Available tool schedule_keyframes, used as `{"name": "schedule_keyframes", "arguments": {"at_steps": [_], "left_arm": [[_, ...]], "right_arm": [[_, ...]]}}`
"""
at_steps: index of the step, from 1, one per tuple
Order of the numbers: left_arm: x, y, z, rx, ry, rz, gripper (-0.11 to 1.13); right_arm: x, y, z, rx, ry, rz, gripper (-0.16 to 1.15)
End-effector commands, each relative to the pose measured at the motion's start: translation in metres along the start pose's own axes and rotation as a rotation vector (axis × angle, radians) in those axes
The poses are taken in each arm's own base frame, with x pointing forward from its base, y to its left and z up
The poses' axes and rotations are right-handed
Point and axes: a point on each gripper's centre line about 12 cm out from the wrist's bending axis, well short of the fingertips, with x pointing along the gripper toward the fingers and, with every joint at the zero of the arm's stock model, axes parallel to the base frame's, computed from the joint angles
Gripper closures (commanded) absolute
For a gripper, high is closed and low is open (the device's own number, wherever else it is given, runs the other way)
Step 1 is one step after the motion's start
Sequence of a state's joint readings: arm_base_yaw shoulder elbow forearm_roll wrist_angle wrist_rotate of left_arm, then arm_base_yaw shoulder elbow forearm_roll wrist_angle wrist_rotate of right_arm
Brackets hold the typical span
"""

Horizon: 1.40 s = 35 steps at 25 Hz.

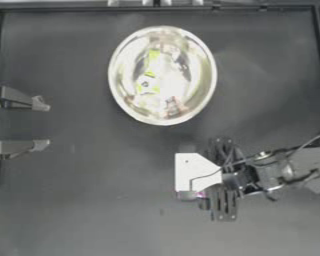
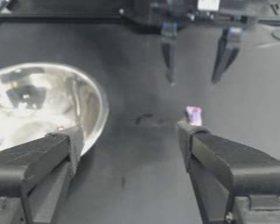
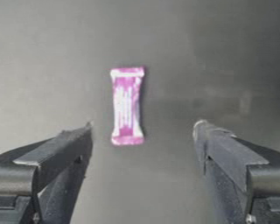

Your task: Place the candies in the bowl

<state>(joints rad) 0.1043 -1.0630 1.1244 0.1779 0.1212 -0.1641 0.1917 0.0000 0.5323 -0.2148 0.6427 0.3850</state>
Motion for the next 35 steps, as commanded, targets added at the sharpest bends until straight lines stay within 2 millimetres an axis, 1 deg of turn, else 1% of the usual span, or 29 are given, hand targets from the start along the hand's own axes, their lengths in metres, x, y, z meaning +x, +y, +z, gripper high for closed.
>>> {"name": "schedule_keyframes", "arguments": {"at_steps": [1,8,17,23,30,32,35], "left_arm": [[0.003,0.000,0.003,-0.001,0.000,-0.001,0.06],[0.003,0.000,0.003,-0.003,0.002,-0.001,0.06],[0.003,0.000,0.002,-0.004,0.003,-0.001,0.06],[0.003,0.000,0.002,-0.004,0.003,-0.001,0.06],[0.003,0.000,0.002,-0.007,0.002,-0.001,0.06],[0.003,0.000,0.002,-0.007,0.003,-0.001,0.06],[0.003,0.000,0.002,-0.007,0.003,-0.001,0.06]], "right_arm": [[0.001,0.006,0.010,0.002,-0.021,0.016,0.01],[0.026,0.012,0.009,-0.011,0.029,0.008,0.01],[0.041,0.021,0.009,-0.024,0.056,0.013,0.02],[0.049,0.024,0.007,-0.025,0.076,0.011,0.12],[0.056,0.024,0.006,-0.032,0.096,0.000,0.17],[0.058,0.024,0.006,-0.033,0.104,-0.003,0.21],[0.059,0.023,0.004,-0.037,0.118,-0.010,0.35]]}}
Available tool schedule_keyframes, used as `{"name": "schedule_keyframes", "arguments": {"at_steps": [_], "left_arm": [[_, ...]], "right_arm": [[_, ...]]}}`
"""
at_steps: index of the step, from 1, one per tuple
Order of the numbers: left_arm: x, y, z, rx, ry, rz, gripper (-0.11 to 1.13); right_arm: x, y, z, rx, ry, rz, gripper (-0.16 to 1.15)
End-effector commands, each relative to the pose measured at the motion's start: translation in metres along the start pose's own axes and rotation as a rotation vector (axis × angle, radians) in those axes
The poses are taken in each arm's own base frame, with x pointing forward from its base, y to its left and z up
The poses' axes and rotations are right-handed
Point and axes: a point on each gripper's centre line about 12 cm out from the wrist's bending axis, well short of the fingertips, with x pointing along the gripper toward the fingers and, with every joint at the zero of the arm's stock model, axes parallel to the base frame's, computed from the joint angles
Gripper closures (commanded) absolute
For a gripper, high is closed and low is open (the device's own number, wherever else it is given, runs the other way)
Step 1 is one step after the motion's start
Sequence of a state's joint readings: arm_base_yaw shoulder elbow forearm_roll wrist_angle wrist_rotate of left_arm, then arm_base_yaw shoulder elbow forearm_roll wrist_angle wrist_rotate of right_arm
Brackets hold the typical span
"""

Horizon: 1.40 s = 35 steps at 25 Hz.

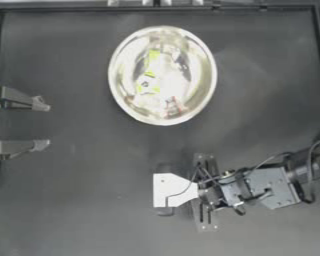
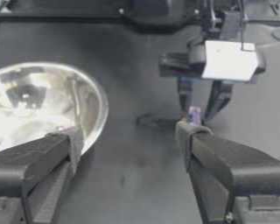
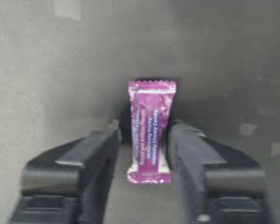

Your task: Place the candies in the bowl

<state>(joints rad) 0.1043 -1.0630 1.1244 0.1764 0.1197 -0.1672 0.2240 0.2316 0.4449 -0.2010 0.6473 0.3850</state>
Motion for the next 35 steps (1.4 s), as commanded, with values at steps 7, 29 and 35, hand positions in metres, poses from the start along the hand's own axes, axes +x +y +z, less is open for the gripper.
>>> {"name": "schedule_keyframes", "arguments": {"at_steps": [7,29,35], "left_arm": [[0.003,0.000,0.001,-0.003,0.008,-0.001,0.06],[0.004,0.000,0.001,-0.001,0.005,-0.002,0.06],[0.004,0.000,0.000,-0.001,0.006,-0.002,0.06]], "right_arm": [[-0.011,-0.001,0.007,0.002,-0.012,-0.012,0.71],[-0.134,-0.098,0.031,0.058,-0.500,-0.108,0.72],[-0.140,-0.151,0.034,0.119,-0.578,-0.193,0.72]]}}
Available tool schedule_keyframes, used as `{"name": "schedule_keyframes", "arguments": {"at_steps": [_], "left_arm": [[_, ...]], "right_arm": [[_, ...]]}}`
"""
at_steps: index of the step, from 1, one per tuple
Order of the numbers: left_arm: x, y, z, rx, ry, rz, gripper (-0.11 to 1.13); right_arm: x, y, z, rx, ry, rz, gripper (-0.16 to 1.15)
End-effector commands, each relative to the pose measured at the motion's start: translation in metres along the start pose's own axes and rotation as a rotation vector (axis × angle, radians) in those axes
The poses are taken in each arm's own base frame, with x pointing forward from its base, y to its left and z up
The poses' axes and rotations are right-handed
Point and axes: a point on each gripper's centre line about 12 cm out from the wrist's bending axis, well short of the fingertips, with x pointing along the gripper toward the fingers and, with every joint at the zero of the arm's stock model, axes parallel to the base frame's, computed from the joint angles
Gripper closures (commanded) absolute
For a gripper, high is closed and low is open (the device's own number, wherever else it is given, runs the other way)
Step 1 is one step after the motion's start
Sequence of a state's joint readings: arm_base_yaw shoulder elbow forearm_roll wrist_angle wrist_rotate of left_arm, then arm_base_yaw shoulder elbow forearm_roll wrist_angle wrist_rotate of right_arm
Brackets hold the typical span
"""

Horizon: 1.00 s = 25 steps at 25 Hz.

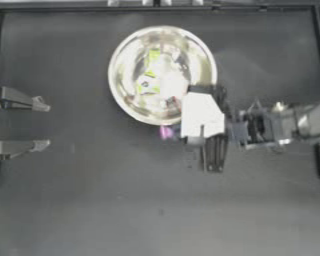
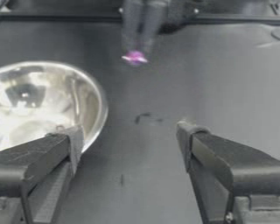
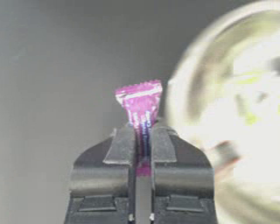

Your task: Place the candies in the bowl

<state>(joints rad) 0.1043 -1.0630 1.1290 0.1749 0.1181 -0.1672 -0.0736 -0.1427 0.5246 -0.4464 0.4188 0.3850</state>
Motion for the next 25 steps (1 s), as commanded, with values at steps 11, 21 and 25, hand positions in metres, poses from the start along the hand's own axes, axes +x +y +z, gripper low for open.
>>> {"name": "schedule_keyframes", "arguments": {"at_steps": [11,21,25], "left_arm": [[0.003,0.000,0.002,0.000,0.000,-0.002,0.06],[0.003,0.001,0.002,-0.001,0.000,0.004,0.06],[0.003,0.001,0.002,-0.001,0.000,0.003,0.06]], "right_arm": [[0.034,-0.104,-0.003,0.113,-0.121,-0.144,0.73],[0.069,-0.118,-0.017,0.124,-0.115,-0.135,0.44],[0.074,-0.122,-0.017,0.127,-0.119,-0.137,0.13]]}}
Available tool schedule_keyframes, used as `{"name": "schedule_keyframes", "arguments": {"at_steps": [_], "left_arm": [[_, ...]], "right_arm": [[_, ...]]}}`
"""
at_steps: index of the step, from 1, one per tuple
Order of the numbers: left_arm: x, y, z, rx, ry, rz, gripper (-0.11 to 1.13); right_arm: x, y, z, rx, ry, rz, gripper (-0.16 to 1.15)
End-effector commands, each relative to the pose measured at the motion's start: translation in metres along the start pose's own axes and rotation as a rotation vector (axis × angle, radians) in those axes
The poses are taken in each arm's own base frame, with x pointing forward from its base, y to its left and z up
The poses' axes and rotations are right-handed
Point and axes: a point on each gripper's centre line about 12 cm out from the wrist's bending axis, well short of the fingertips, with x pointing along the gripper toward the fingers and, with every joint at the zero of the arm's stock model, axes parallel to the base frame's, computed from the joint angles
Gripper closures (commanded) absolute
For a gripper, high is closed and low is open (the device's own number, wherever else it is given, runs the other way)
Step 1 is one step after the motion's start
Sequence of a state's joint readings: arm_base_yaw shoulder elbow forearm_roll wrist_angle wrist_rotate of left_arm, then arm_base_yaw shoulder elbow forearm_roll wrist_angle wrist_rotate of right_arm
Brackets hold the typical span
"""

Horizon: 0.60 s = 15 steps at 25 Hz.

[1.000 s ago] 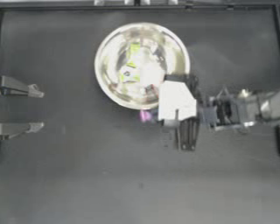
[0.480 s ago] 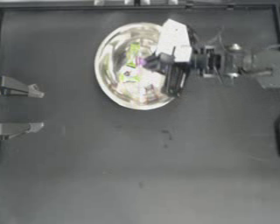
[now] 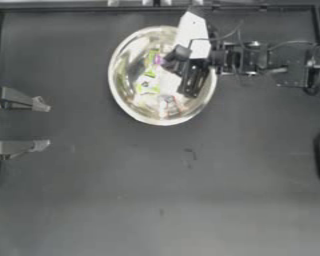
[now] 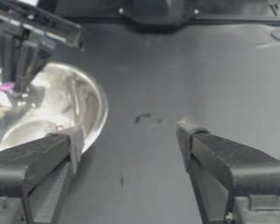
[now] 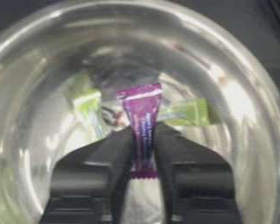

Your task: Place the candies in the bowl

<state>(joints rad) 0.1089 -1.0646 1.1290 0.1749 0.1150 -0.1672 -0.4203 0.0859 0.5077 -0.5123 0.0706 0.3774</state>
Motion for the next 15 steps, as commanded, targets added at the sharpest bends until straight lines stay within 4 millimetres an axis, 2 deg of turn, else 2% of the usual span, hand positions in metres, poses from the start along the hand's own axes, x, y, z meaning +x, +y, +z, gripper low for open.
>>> {"name": "schedule_keyframes", "arguments": {"at_steps": [1,3,4,10,15], "left_arm": [[0.004,0.000,0.001,0.000,0.005,0.000,0.06],[0.004,0.000,0.001,0.000,0.005,0.000,0.06],[0.004,0.000,0.001,0.000,0.005,0.000,0.06],[0.004,0.000,0.001,0.000,0.005,0.000,0.06],[0.004,0.000,0.001,0.000,0.006,-0.001,0.06]], "right_arm": [[-0.003,-0.006,0.016,0.002,-0.050,-0.008,0.05],[-0.002,-0.008,0.016,0.012,-0.050,-0.012,-0.05],[-0.002,-0.009,0.016,0.015,-0.050,-0.014,-0.07],[-0.010,-0.008,0.022,0.018,-0.072,-0.011,-0.02],[-0.038,0.003,0.036,0.007,-0.161,0.019,-0.02]]}}
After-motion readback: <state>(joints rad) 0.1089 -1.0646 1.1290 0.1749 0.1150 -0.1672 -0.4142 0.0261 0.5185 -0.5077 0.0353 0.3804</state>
